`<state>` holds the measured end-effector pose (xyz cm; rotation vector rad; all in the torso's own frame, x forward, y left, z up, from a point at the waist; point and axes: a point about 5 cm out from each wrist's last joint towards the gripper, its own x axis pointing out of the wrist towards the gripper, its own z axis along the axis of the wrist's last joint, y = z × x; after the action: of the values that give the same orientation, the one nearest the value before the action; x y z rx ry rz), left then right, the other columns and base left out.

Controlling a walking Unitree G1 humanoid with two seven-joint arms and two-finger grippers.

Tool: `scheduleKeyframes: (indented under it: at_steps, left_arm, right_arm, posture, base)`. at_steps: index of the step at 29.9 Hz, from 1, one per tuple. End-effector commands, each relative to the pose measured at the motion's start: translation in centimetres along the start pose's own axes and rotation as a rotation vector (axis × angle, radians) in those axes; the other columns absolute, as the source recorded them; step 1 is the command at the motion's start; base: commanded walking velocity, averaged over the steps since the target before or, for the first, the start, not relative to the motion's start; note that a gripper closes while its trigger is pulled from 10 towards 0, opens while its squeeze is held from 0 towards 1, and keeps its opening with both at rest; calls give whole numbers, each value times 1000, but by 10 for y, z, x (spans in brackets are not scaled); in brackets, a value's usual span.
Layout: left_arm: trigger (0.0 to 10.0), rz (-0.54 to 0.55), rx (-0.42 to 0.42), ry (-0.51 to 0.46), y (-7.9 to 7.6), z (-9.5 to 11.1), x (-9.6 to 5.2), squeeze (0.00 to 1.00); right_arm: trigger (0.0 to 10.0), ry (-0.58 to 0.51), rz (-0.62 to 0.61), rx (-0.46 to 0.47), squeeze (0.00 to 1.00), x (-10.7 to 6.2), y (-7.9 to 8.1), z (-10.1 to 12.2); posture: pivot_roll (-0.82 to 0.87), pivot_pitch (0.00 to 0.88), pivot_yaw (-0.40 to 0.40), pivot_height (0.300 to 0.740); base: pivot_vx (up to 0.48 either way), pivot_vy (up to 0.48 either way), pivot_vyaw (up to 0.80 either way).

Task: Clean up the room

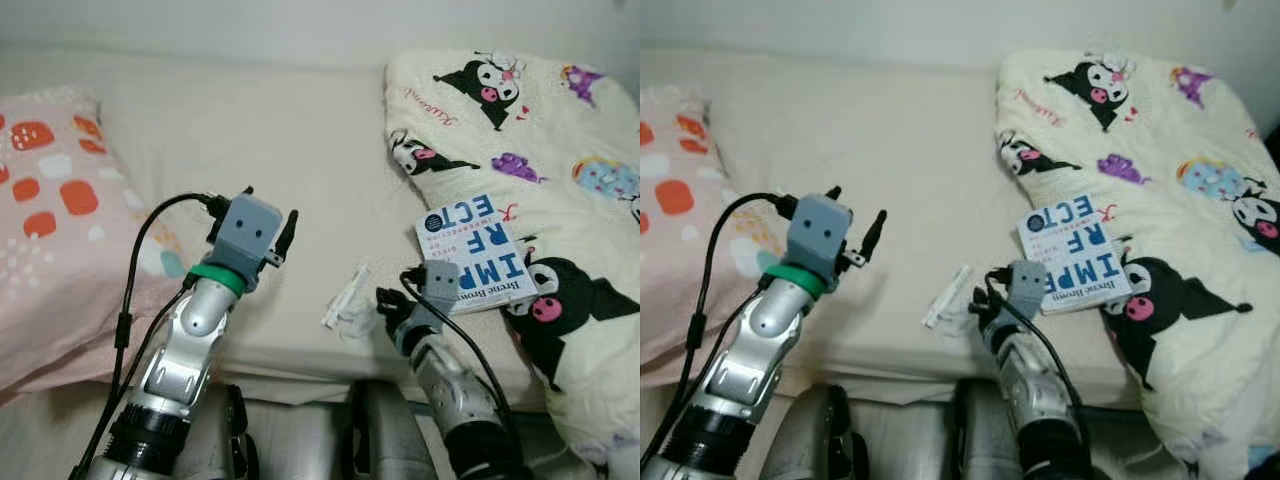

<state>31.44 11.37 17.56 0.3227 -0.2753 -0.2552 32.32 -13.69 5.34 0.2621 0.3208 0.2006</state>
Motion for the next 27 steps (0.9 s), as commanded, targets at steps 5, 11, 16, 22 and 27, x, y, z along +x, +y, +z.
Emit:
scheduleKeyframes:
  at_steps: [5,11,16,22,27]
  left_arm:
    - [10000,11,3,24,5,2,-9,0]
    - [10000,15,10,25,9,7,-12,0]
    - [10000,12,19,27,12,12,-13,0]
    - [10000,6,31,42,15,14,-17,0]
    - [10000,1,34,59,14,15,-21,0]
  right_arm:
    - [10000,79,-18,34,1000,5,4,-13]
    - [10000,50,-42,113,1000,11,2,-3]
    - [10000,37,-46,166,1000,19,5,6]
    - [10000,87,-17,208,1000,29,18,10]
    - [10000,139,55,200,1000,35,33,16]
  posture:
    - [38,278,21,610]
    - [64,328,33,610]
    - [82,350,41,610]
    - [110,384,58,610]
    - [126,395,57,610]
  base:
    - [0,0,0]
    - [0,0,0]
    - [0,0,0]
    - [0,0,0]
    - [0,0,0]
